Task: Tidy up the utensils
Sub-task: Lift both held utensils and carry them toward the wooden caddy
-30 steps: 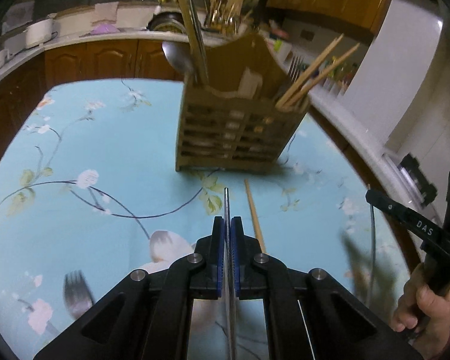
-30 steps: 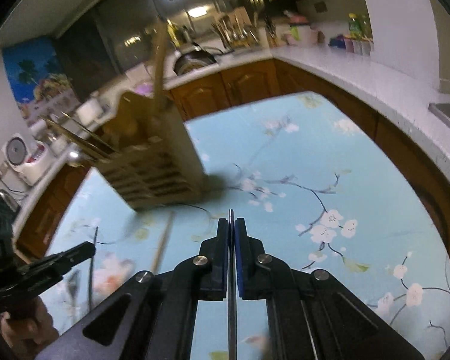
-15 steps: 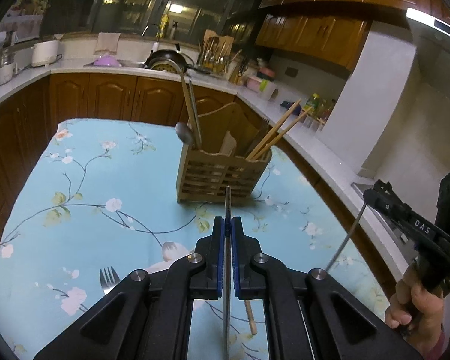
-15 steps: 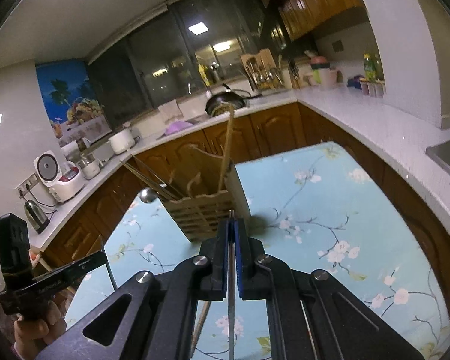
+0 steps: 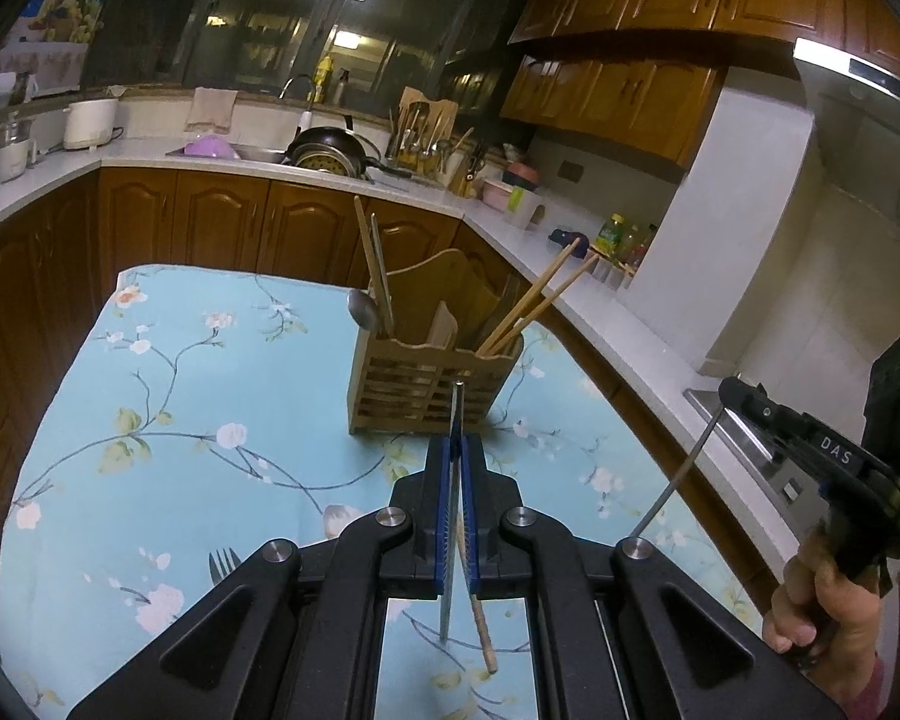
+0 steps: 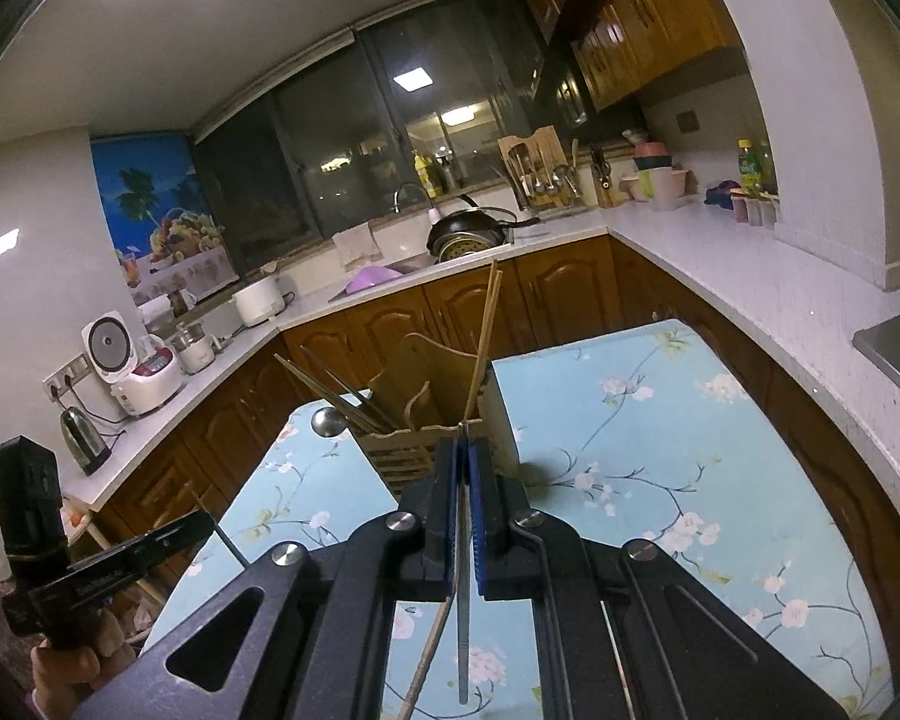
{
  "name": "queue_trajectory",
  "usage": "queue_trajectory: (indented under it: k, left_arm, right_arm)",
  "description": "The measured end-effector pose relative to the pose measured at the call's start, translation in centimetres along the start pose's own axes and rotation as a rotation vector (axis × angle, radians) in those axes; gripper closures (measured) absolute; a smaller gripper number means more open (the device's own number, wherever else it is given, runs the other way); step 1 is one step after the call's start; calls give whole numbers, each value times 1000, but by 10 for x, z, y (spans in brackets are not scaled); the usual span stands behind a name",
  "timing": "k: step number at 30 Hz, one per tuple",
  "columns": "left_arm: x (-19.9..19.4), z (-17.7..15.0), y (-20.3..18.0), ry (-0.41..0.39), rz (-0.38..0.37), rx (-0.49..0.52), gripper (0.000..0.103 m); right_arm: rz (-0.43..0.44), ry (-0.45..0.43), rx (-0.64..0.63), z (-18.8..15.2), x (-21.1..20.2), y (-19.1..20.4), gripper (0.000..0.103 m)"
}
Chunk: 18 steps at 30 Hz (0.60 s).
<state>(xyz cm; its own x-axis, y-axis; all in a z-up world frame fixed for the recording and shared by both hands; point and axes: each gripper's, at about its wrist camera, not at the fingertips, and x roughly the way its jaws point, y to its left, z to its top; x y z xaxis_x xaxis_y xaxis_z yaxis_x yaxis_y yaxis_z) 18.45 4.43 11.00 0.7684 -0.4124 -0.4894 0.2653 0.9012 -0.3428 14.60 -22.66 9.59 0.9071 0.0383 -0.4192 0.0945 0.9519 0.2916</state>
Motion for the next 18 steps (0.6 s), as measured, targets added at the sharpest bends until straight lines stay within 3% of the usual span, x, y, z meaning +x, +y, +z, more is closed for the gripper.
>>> queue_trajectory:
  k: [18]
  left_arm:
    - [-7,15,-2,-55,-2,4,102]
  right_arm:
    - [14,-38,-10,15,1,4,99]
